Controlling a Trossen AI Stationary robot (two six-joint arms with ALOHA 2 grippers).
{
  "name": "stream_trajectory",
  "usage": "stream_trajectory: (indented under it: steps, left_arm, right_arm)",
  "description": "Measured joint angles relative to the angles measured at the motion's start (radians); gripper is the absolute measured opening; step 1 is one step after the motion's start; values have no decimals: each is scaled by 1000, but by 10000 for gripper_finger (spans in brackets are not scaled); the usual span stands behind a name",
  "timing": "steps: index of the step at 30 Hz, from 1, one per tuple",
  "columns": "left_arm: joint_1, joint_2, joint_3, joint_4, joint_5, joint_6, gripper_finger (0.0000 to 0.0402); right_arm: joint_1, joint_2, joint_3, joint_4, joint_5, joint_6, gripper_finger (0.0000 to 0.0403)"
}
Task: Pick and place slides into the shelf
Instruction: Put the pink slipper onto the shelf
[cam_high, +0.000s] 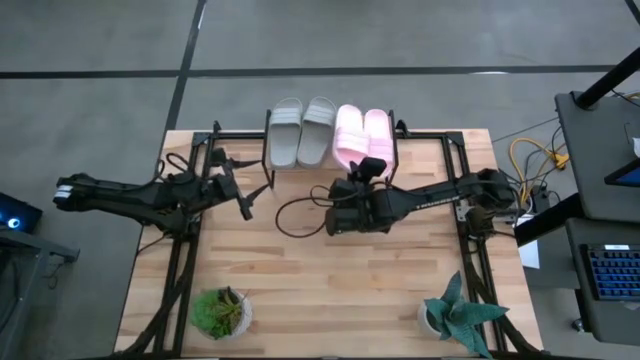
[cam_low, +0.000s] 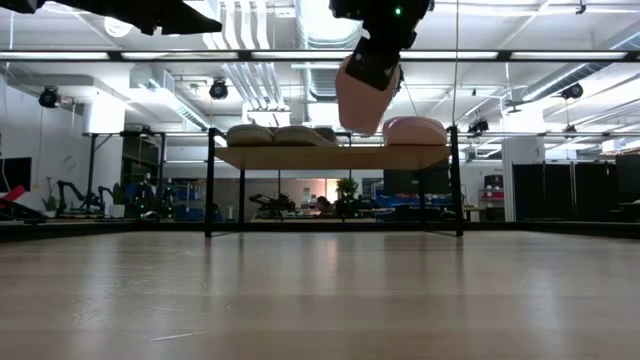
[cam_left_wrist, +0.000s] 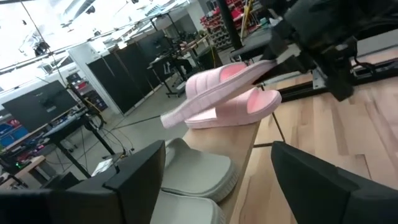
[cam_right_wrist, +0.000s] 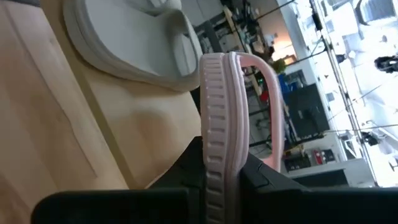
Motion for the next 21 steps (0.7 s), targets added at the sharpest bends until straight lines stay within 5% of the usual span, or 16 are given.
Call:
stream_trajectory:
  steps: [21]
  left_arm:
    - [0, 10, 0, 7, 0, 1, 276]
  right_arm:
    - [-49, 22, -50, 17, -97, -6, 26]
